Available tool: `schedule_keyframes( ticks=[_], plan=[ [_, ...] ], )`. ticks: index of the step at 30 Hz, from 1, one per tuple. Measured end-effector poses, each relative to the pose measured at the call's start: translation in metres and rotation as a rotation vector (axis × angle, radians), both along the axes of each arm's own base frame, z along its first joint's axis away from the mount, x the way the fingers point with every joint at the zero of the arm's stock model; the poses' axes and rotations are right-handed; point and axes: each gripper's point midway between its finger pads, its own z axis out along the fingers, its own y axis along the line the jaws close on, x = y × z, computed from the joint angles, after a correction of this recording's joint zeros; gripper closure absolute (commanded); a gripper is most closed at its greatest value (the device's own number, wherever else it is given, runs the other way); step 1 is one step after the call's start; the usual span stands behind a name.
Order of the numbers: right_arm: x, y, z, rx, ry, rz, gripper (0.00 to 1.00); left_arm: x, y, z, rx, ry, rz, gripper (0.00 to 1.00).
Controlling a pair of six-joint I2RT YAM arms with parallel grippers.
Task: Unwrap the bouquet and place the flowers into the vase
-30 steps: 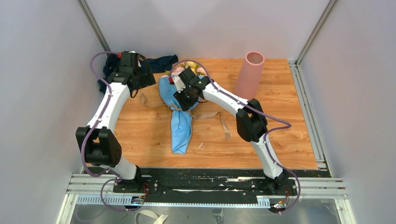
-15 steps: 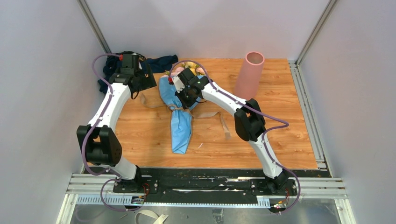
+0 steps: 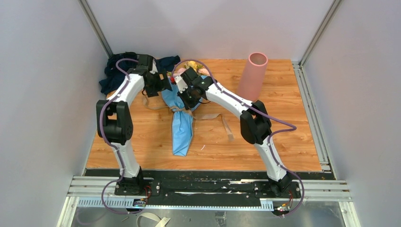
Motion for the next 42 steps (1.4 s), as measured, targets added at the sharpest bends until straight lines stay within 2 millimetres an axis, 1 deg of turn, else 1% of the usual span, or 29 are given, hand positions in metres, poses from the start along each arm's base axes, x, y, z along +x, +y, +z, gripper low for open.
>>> schedule_keyframes(
  ticks=[2,4,8,11,14,19,22,26,32,40,42],
  plan=[
    [-0.001,0.001,0.005,0.007,-0.005,0.000,1.00,0.003,-0.012,-0.003,-0.038,0.011,-0.024,0.10],
    [-0.001,0.002,0.007,0.012,-0.006,0.001,1.00,0.003,-0.029,-0.006,-0.082,0.030,-0.067,0.11],
    [-0.003,0.003,0.007,0.012,-0.002,0.002,1.00,-0.011,-0.057,-0.014,-0.140,0.087,-0.138,0.12],
    [-0.004,0.004,0.007,0.013,-0.001,0.002,1.00,-0.019,-0.067,-0.016,-0.165,0.113,-0.168,0.12],
    [-0.004,0.004,0.007,0.013,0.000,0.002,1.00,-0.024,-0.069,-0.028,-0.170,0.156,-0.179,0.12],
    [-0.005,0.003,0.007,0.010,0.003,0.002,1.00,-0.031,-0.068,-0.067,-0.165,0.258,-0.171,0.13],
    [-0.009,0.003,0.011,0.013,0.003,0.005,1.00,-0.034,-0.067,-0.077,-0.161,0.287,-0.167,0.13],
    [-0.016,0.002,0.021,0.018,0.003,0.007,1.00,-0.036,-0.066,-0.078,-0.153,0.296,-0.162,0.13],
    [-0.025,-0.004,0.048,0.044,-0.021,0.001,1.00,-0.038,-0.062,-0.083,-0.136,0.313,-0.154,0.13],
    [-0.031,-0.015,0.098,0.102,-0.088,-0.020,1.00,-0.038,-0.061,-0.084,-0.127,0.314,-0.151,0.13],
    [-0.032,-0.018,0.113,0.120,-0.113,-0.034,1.00,-0.038,-0.061,-0.085,-0.126,0.313,-0.150,0.13]
  ],
)
